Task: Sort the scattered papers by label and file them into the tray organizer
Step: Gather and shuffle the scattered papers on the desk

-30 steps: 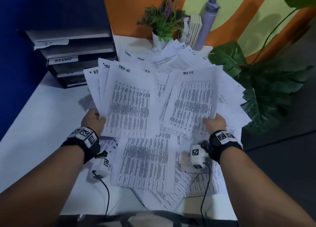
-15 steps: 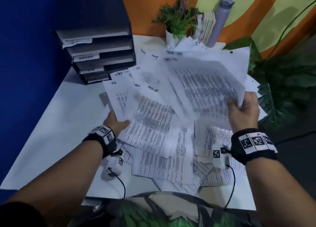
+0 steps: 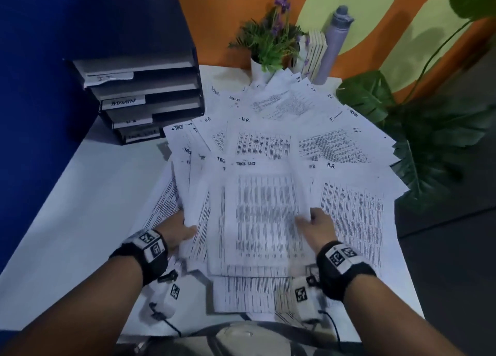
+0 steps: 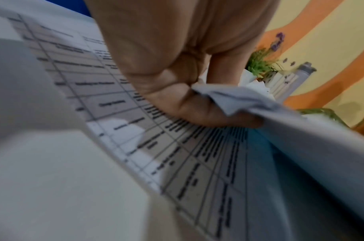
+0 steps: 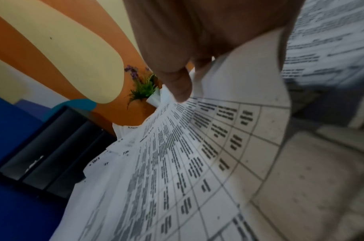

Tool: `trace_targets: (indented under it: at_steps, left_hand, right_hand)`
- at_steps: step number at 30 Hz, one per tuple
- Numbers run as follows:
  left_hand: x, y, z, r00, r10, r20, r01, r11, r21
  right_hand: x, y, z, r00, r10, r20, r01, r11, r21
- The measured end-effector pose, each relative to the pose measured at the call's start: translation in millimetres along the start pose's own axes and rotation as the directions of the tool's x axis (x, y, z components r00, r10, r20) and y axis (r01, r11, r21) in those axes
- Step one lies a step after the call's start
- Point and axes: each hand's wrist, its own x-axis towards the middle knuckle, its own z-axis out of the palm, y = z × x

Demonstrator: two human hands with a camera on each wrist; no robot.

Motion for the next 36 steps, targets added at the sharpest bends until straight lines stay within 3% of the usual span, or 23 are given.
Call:
trace_targets:
  at_steps: [2, 5, 7, 9, 12, 14, 16, 18, 20, 23, 26, 28, 30, 32, 34, 36]
  left_hand:
    - [0.9, -1.2, 5.3, 1.000, -0.020, -0.010, 0.019, 0.994, -0.112]
    - [-0.6, 3.1, 15.2, 0.996, -0.007, -0.084, -0.017, 0.961, -0.275]
    - [1.3, 3.4, 18.9, 0.991, 0.053, -0.123, -0.076, 0.979, -0.188]
    - [1.9, 6.8, 17.0, 0.978, 0.074, -0.193, -0.085, 0.995, -0.049]
    - [-4.3, 17.5, 5.3, 0.925, 0.119, -0.361, -0.130, 0.992, -0.007]
    - [-12.8, 21.7, -7.2, 0.873, 0.157, -0.461, -0.181, 0.984, -0.007]
    - [-22.8, 22.6, -20.8, 0.816, 0.173, -0.551, -0.210, 0.978, -0.005]
    - [-35.2, 24.4, -34.1, 0.771, 0.189, -0.608, -0.238, 0.971, 0.000]
    - [-44.7, 22.9, -46.4, 0.737, 0.204, -0.644, -0.267, 0.964, -0.001]
    - [-53.1, 15.2, -62.7, 0.716, 0.169, -0.677, -0.311, 0.946, -0.093]
    - [-57.5, 3.4, -79.4, 0.694, 0.117, -0.711, -0.344, 0.921, -0.185]
    - [-57.5, -2.4, -90.3, 0.680, 0.082, -0.729, -0.338, 0.917, -0.212]
    - [-58.0, -3.8, -95.2, 0.653, 0.032, -0.757, -0.328, 0.913, -0.244]
    - [-61.2, 1.1, -91.0, 0.616, -0.002, -0.788, -0.365, 0.885, -0.288]
    - [-64.5, 10.6, -80.9, 0.599, 0.010, -0.801, -0.405, 0.866, -0.292]
    - [-60.9, 17.2, -65.5, 0.638, 0.027, -0.770, -0.416, 0.853, -0.314]
  right_hand:
    - [6.1, 3.2, 9.4, 1.000, 0.013, 0.000, -0.013, 1.000, -0.019]
    - [2.3, -7.9, 21.0, 0.989, 0.032, 0.141, -0.027, 0.999, -0.039]
    - [-6.3, -19.7, 27.3, 0.964, -0.010, 0.267, 0.018, 0.999, -0.027]
    - [-7.3, -27.8, 27.5, 0.951, -0.092, 0.294, 0.102, 0.995, -0.017]
    - [9.3, -26.3, 4.8, 0.990, -0.131, 0.057, 0.131, 0.991, 0.012]
    - [26.0, -13.8, -23.2, 0.981, -0.101, -0.168, 0.077, 0.987, -0.144]
    - [37.0, 9.9, -51.4, 0.935, -0.004, -0.354, -0.139, 0.915, -0.378]
    - [43.4, 35.1, -68.6, 0.906, 0.138, -0.401, -0.314, 0.853, -0.417]
    - [48.8, 53.9, -72.8, 0.945, 0.163, -0.285, -0.282, 0.845, -0.454]
    - [45.3, 59.0, -62.1, 0.993, 0.099, -0.068, -0.121, 0.794, -0.596]
    - [37.6, 50.6, -44.9, 0.994, -0.035, 0.105, 0.096, 0.749, -0.655]
    - [35.9, 42.8, -39.9, 0.982, -0.164, 0.092, 0.185, 0.759, -0.624]
    - [39.0, 36.7, -45.1, 0.982, -0.162, -0.099, 0.065, 0.776, -0.627]
    - [42.4, 35.7, -57.9, 0.968, -0.033, -0.249, -0.119, 0.813, -0.571]
    - [46.0, 36.1, -70.6, 0.968, 0.092, -0.234, -0.204, 0.834, -0.513]
    - [49.1, 35.5, -72.8, 0.971, 0.151, -0.186, -0.228, 0.823, -0.521]
